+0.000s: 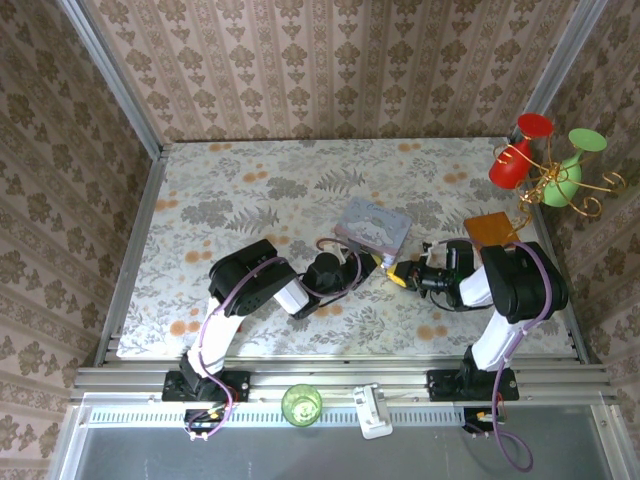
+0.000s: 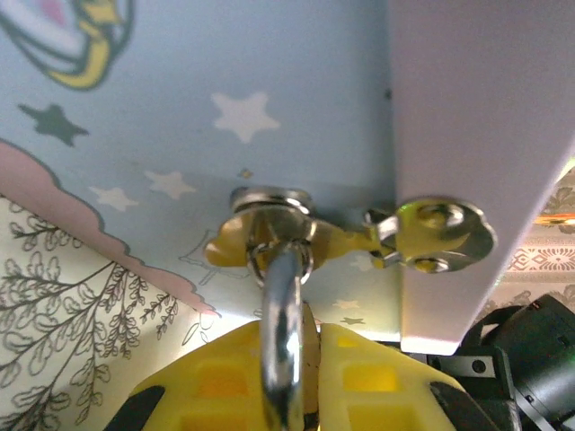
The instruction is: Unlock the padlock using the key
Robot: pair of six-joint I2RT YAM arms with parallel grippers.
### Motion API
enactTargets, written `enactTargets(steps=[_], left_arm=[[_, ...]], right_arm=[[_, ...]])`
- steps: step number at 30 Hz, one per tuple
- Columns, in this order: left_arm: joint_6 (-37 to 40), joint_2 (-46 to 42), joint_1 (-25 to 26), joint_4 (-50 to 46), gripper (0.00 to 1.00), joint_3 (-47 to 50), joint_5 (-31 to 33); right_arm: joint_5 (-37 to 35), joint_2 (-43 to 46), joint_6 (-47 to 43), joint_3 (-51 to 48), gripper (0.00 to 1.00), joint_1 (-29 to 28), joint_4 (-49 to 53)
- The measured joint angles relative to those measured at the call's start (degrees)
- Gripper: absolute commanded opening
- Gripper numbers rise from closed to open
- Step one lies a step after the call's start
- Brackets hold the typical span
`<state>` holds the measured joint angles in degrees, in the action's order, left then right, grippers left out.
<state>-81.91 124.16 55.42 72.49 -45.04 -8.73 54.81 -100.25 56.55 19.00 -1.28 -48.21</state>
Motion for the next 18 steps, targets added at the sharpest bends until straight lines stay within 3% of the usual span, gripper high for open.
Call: enactTargets(steps=[7, 18], left_arm=[[-0.2, 0.0, 0.1, -0.2, 0.00, -0.4, -0.6], [-0.4, 0.9, 0.2, -0.6, 0.00, -1.5, -1.2]], right_arm=[[0.4, 0.8, -3.9, 3.5, 0.00, 1.3, 7.0], [-3.1, 1.2, -2.1, 0.9, 0.00, 0.0, 2.8]])
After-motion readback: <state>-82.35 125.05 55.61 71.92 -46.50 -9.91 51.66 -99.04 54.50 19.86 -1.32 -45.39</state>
